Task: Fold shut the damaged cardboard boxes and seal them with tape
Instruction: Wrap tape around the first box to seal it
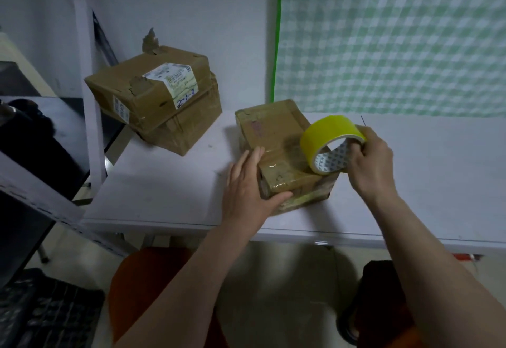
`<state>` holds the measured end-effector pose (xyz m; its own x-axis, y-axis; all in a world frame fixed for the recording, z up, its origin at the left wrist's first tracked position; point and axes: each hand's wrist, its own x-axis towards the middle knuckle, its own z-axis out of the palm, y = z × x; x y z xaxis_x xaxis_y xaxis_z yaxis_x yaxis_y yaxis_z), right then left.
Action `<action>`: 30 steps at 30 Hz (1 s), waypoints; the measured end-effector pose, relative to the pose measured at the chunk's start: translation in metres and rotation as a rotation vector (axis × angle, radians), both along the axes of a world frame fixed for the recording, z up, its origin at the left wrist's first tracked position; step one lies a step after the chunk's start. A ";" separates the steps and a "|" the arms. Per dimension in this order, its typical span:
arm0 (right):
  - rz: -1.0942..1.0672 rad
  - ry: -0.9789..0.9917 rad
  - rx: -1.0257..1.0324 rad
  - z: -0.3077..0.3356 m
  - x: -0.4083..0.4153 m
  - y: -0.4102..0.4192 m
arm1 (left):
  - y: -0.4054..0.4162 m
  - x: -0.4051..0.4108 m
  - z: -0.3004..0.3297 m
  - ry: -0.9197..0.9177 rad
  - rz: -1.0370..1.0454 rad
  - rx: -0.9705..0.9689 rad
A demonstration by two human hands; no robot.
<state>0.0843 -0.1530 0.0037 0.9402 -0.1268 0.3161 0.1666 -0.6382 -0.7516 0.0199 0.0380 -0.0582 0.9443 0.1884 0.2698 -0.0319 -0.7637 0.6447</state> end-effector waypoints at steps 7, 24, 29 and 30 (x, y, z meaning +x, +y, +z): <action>-0.045 0.130 0.154 -0.017 0.012 -0.001 | -0.006 0.007 0.014 -0.037 0.024 0.145; -0.142 0.088 0.000 -0.019 0.038 -0.051 | -0.027 0.019 0.014 0.009 -0.072 0.224; -0.145 0.127 -0.036 -0.035 0.048 -0.056 | -0.025 0.022 0.019 0.011 -0.099 0.281; -0.133 0.140 -0.078 -0.042 0.048 -0.057 | -0.024 0.022 0.019 0.010 -0.100 0.289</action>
